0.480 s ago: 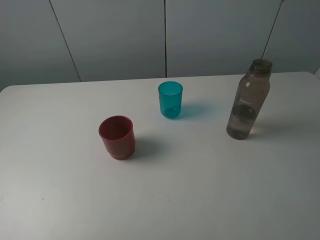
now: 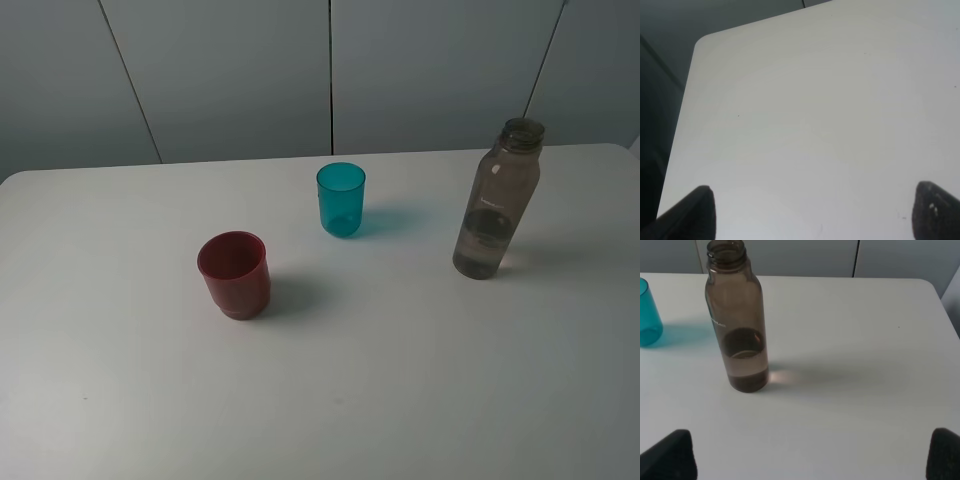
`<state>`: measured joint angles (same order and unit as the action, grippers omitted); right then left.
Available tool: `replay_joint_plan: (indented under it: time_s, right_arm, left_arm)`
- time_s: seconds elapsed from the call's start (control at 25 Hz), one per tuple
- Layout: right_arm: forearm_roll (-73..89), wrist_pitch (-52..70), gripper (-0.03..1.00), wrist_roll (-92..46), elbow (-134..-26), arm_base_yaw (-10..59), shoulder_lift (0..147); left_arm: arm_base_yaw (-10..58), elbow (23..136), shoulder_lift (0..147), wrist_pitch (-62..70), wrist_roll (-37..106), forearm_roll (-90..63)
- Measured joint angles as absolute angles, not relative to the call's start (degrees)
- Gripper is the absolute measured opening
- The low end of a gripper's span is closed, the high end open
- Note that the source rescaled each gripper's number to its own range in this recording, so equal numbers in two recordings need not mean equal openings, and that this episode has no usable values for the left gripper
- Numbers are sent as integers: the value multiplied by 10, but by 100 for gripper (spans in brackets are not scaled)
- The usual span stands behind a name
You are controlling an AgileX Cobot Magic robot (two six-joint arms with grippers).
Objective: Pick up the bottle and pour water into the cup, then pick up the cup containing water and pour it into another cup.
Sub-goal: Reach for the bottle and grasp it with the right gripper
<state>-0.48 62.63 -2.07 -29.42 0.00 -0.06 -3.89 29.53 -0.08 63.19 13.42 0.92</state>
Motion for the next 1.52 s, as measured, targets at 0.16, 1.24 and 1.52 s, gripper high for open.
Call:
replay_joint_plan:
  time_s: [0.16, 1.24, 1.52]
  right_arm:
    - [-5, 626, 100, -21, -294, 0, -1]
    - [-5, 626, 100, -21, -294, 0, -1]
    - [-5, 626, 100, -21, -294, 0, -1]
  left_arm:
    - [-39, 295, -1, 632, 134, 9]
    - [-39, 295, -1, 632, 133, 9]
    - [-39, 295, -1, 632, 133, 9]
